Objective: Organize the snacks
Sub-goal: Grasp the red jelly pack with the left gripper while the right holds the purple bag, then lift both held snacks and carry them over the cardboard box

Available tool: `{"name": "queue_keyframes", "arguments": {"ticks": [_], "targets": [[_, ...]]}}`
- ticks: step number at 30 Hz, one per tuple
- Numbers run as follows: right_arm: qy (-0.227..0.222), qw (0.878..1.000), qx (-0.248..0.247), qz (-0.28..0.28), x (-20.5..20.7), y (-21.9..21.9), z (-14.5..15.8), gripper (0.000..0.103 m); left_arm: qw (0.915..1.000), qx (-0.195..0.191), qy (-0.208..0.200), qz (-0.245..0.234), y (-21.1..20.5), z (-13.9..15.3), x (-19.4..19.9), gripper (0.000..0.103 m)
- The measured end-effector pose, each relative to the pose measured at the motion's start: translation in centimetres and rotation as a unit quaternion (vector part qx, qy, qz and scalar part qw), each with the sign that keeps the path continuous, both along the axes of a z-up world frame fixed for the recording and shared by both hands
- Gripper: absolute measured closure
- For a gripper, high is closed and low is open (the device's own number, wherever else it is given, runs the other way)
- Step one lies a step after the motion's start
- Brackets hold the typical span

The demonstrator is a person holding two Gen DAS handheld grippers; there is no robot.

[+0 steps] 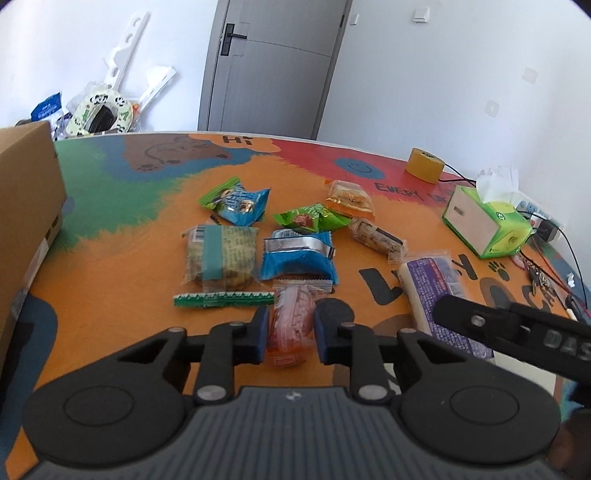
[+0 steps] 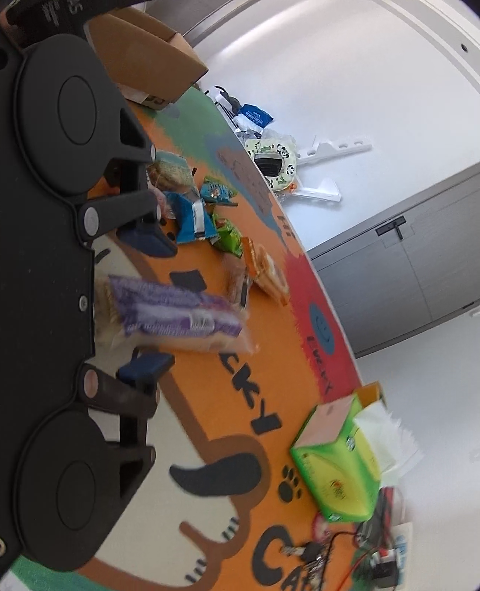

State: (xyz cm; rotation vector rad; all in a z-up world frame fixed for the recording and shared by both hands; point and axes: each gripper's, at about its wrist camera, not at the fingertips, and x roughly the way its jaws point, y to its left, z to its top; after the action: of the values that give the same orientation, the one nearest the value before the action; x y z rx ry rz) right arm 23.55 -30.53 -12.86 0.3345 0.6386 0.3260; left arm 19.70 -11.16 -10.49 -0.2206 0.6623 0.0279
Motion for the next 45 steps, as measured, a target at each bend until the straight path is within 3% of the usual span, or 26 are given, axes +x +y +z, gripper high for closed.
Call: {"name": "queue_keyframes", "arguments": {"ticks": [3,6,7,8,10,13,24,28,33,37,39,41,45], "targets": [[-0.001,1.0,-0.021,-0.009,0.6,1.4,-0.1,0.031,1.0,-0.002,-0.006,0.003,0.4,0.4,-0.7,0.079],[0.002,0.999,-0.045,-0.01,0.7,2.8,-0.4,0.029,0.9999,-0.005,-0.008,0.006,1.0,0.7,-1.1,0.08],[0.006,0.999,-0.052,-0.008,0.7,3.2,-0.5,0.032,0.9999,-0.004,-0.006,0.01,1.2,0.7,-1.1,0.08],[0.011,0.998,-0.054,-0.005,0.7,3.4,-0.6,0.037,0.9999,-0.008,-0.004,0.008,1.4,0.6,-1.1,0.088],[0.014,0.998,-0.054,0.002,0.6,3.6,-0.6,0.064,0.9999,-0.015,-0.001,0.007,1.5,0.7,-1.1,0.089],[0.019,0.999,-0.033,0.016,0.1,3.3,-0.5,0.073,0.9998,-0.018,0.002,0.005,1.4,0.8,-1.4,0.089],[0.003,1.0,0.007,0.004,-1.4,1.0,0.4,0.075,0.9997,-0.021,0.0,0.011,1.7,1.5,-2.2,0.088],[0.004,1.0,0.013,0.001,-1.3,0.9,0.4,0.075,0.9994,-0.026,-0.004,0.021,2.1,1.6,-2.1,0.083],[0.011,1.0,0.015,-0.004,-1.0,0.7,0.0,0.075,0.9995,-0.019,0.004,0.025,2.3,1.1,-1.7,0.063],[0.019,1.0,0.015,-0.005,-0.8,0.9,-0.3,0.075,0.9998,0.007,0.017,0.012,1.4,0.3,-1.5,0.064],[0.018,1.0,0.014,-0.001,-0.9,1.1,-0.3,0.075,0.9995,0.023,0.016,0.012,1.0,0.2,-1.6,0.073],[0.017,1.0,0.013,0.002,-1.0,1.3,-0.3,0.075,0.9996,0.018,0.016,0.011,1.0,0.1,-1.6,0.081],[0.014,1.0,0.012,0.008,-1.0,1.7,-0.1,0.075,0.9998,-0.003,0.015,0.016,1.7,0.1,-1.6,0.085]]}}
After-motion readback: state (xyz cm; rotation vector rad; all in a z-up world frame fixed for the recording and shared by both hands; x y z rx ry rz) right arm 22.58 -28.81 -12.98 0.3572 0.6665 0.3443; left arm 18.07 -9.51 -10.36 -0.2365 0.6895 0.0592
